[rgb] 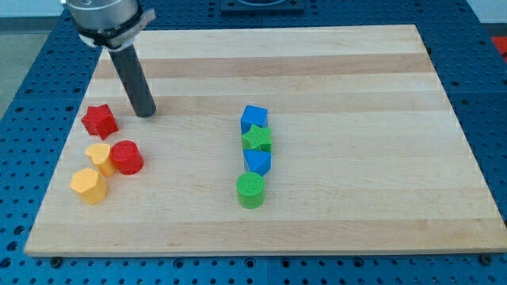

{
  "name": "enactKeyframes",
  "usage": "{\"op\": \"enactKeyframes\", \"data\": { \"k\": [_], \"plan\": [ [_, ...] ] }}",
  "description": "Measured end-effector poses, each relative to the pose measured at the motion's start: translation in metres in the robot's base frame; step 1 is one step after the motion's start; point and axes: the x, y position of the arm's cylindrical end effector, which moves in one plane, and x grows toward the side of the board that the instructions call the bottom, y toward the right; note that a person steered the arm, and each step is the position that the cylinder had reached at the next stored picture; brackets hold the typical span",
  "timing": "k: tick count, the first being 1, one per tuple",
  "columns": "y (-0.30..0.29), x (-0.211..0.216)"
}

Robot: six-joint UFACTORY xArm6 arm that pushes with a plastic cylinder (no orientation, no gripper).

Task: Slide the red circle closer to the red star

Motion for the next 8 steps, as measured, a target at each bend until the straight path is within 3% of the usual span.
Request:
{"op": "enactKeyframes", "data": {
  "k": [4,5,8],
  "plan": [
    [0.039,0.101],
    [0.025,0.108],
    [0.002,0.062]
  ]
}}
